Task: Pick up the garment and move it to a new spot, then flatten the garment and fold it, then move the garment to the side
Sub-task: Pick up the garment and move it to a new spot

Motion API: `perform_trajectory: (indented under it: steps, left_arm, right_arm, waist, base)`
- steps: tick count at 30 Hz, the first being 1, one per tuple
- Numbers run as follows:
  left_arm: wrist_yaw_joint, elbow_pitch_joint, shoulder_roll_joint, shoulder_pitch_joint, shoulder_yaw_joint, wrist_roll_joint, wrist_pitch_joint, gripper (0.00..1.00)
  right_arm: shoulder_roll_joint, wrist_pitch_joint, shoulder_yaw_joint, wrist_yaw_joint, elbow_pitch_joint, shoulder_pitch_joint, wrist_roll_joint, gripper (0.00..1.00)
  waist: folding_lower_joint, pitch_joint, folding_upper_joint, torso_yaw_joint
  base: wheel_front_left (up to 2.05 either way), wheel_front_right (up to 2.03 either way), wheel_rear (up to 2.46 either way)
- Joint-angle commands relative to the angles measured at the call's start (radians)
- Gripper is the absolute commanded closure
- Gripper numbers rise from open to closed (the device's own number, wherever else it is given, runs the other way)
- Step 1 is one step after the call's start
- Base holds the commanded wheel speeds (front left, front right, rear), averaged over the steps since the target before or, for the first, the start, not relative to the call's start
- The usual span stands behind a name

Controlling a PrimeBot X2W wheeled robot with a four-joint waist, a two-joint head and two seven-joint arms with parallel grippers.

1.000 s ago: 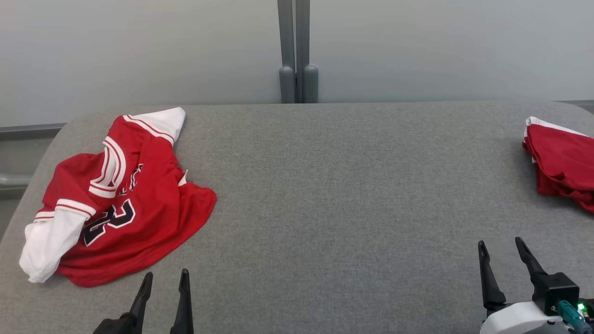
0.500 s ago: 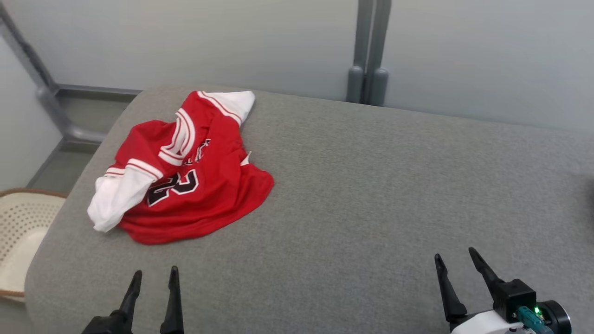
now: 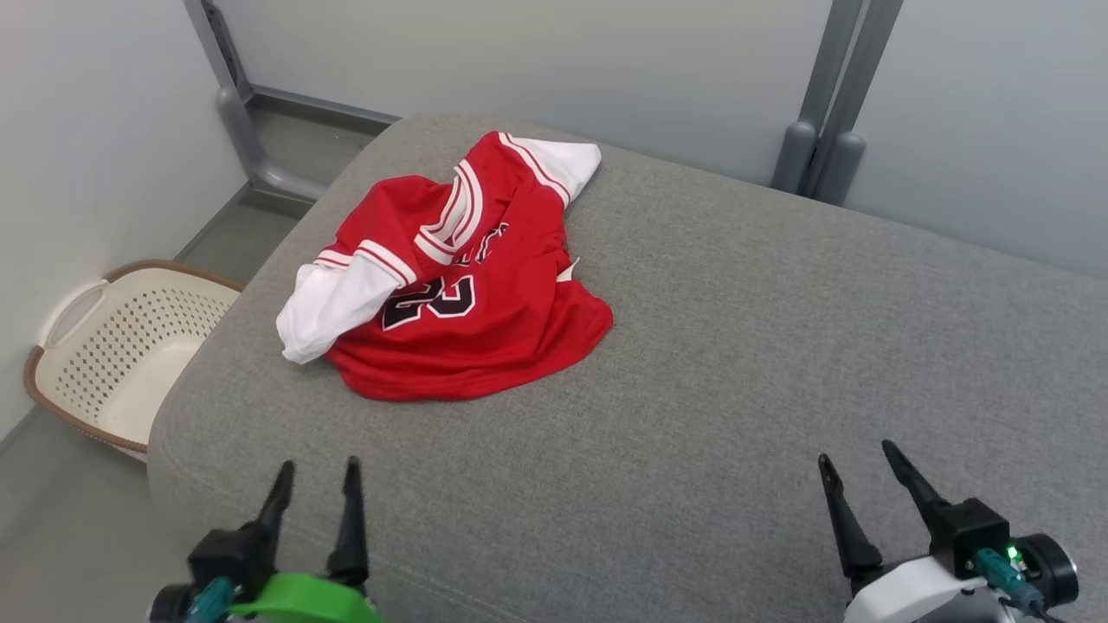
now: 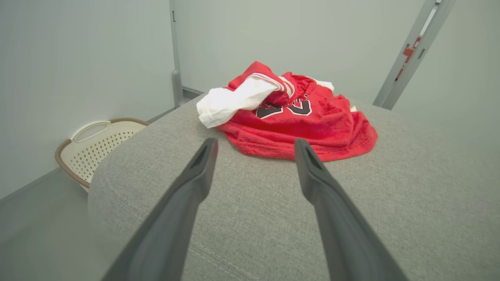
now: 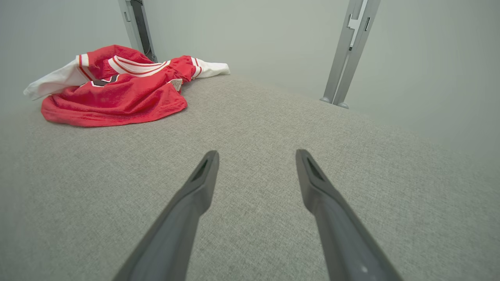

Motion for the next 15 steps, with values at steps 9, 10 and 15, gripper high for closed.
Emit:
perform_trajectory:
  steps: [9, 10, 15]
  left_arm:
    - [-0.007, 0.289, 0.045, -0.498, -0.252, -0.148, 0.029, 0.0]
    - [-0.007, 0.31, 0.05, -0.54, -0.282, -0.172, 0.035, 0.0]
    - [-0.007, 0.432, 0.102, -0.718, -0.447, -0.285, 0.093, 0.0]
  right_arm:
    - [-0.133, -0.003, 0.002, -0.001, -0.03, -0.177, -0.023, 0.0]
    - [-0.14, -0.003, 0.001, -0.001, -0.031, -0.19, -0.023, 0.0]
    - [-0.159, -0.003, 0.02, -0.001, -0.024, -0.239, -0.015, 0.0]
  waist:
    - [0.0001, 0.379, 0.0, -0.145]
    - [0.0001, 0.402, 0.0, -0.157]
    - [0.0001, 0.471, 0.0, -0.223]
  base:
    - [0.0, 0.0, 0.0]
    - [0.0, 0.0, 0.0]
    - [0.0, 0.0, 0.0]
